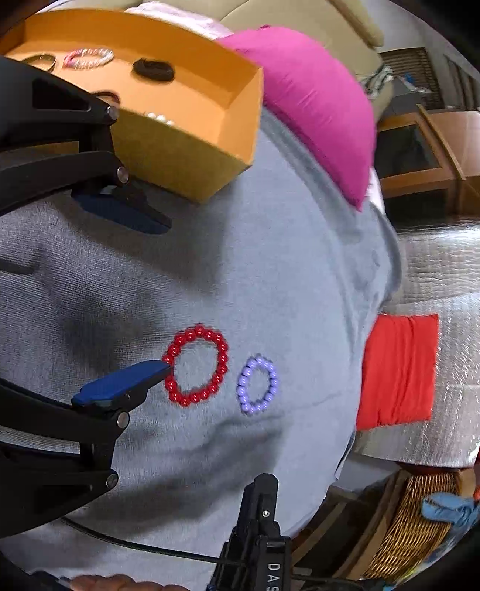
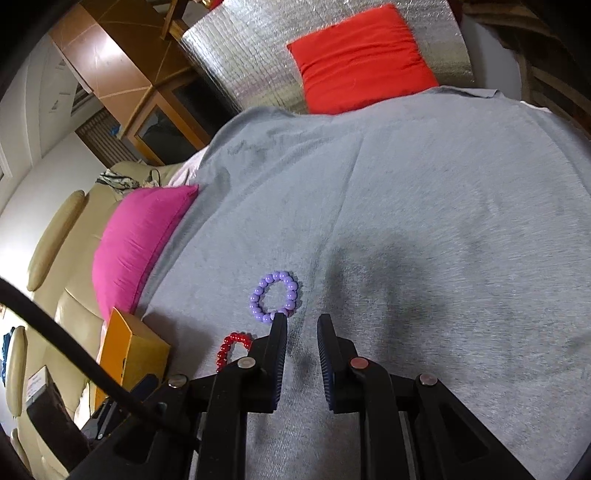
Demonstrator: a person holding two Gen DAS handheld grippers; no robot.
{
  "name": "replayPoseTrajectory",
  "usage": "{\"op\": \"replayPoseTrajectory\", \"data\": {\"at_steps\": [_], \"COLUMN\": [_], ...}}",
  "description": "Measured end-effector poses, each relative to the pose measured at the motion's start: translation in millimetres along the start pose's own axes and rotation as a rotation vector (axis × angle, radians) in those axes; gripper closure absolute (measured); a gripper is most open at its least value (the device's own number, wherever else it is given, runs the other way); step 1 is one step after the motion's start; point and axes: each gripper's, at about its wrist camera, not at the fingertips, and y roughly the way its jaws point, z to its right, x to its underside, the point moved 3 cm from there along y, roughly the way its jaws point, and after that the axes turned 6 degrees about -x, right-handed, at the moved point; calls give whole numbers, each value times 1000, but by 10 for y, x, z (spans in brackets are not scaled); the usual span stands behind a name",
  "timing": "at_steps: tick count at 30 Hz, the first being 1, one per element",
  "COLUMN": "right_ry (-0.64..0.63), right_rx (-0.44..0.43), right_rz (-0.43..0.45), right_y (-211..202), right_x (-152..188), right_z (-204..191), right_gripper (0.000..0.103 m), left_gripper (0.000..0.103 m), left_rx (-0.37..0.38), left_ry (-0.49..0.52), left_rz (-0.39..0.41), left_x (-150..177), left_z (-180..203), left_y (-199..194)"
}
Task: Organize jewelry
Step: 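Grasp the purple bead bracelet with the right tool while the left tool grasps the red bead bracelet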
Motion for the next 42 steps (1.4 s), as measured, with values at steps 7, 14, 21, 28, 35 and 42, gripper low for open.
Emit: {"op": "replayPoseTrajectory", "data": {"at_steps": [7,14,21,28,35,42], "right_ry": [-10,-34,-88,-264,-233,-200], "right_rx": [8,40,98,218,208,226], "right_rz": [-41,-67,-82,-48,-30,-54], "right_y": [299,598,890,953,713,478], "right_x": [-49,-111,-138,-60,-79,-3], "right_z": [-55,-94,-154,-345,-235,-15], "right_gripper": [84,84,83,92,92,92], "left_gripper": [31,31,31,31,31,27], "left_rx": [43,40,28,30,109,191], "left_ry": [-47,-42,-39,-33,-70,-51], "left_rz": [-55,-80,-94,-91,-46,-10], "left_x": [31,71,90,60,-24,-114], "left_z": [-49,-65,-106,-75,-51,160], "left_y": [128,177,233,244,218,221]}}
